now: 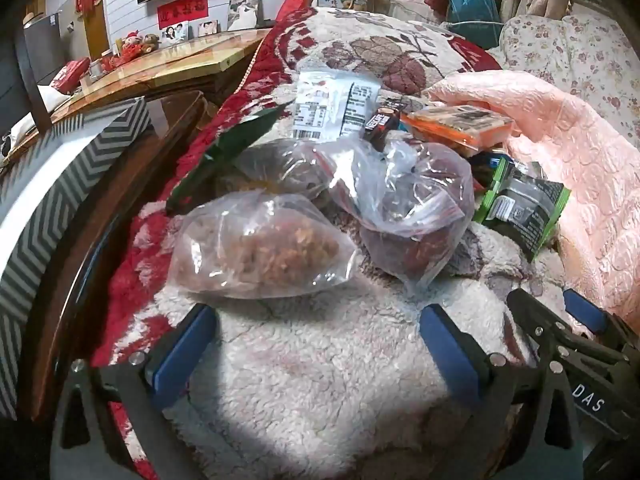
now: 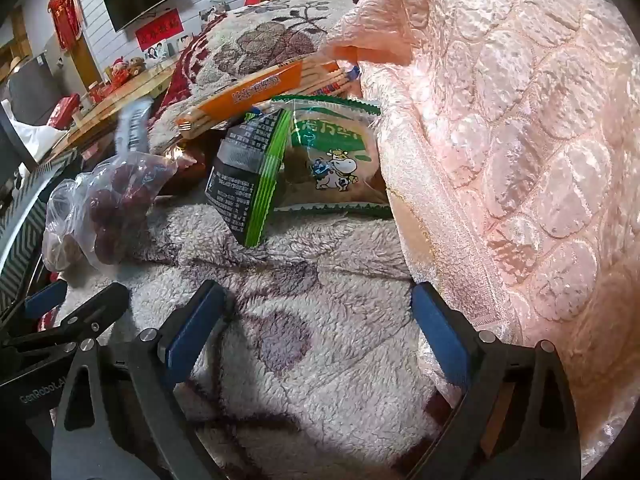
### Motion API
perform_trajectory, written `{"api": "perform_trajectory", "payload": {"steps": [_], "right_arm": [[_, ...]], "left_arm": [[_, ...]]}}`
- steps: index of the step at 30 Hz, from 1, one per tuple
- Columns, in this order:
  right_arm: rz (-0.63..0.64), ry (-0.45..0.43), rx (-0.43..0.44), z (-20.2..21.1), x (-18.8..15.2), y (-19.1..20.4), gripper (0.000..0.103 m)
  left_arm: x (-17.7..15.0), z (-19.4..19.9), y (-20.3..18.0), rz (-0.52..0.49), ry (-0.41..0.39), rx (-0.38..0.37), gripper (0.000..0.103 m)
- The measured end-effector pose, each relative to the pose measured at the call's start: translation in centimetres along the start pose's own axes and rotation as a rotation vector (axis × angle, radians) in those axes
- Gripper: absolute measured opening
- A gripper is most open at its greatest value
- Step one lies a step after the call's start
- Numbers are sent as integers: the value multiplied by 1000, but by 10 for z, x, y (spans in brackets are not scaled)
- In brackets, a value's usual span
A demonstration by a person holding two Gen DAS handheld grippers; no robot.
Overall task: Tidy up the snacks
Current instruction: 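Move both grippers toward the snack pile on the blanket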
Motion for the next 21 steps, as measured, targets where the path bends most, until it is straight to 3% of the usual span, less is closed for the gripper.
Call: {"api": "perform_trajectory", "payload": {"steps": [21], "right_arm": [[2,10,0,2,-1,0,96]], "left_arm": [[-2,0,5,-1,0,-1,103]]}}
Point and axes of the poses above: each gripper's, at about its wrist camera, not at the fingertips, and z roughly against the way its jaws point, y to its left, x to its top, the point moved 5 cm from there along -z, roughly the way its jaws point, and after that the axes turned 15 degrees about -y, right-handed, at the moved point
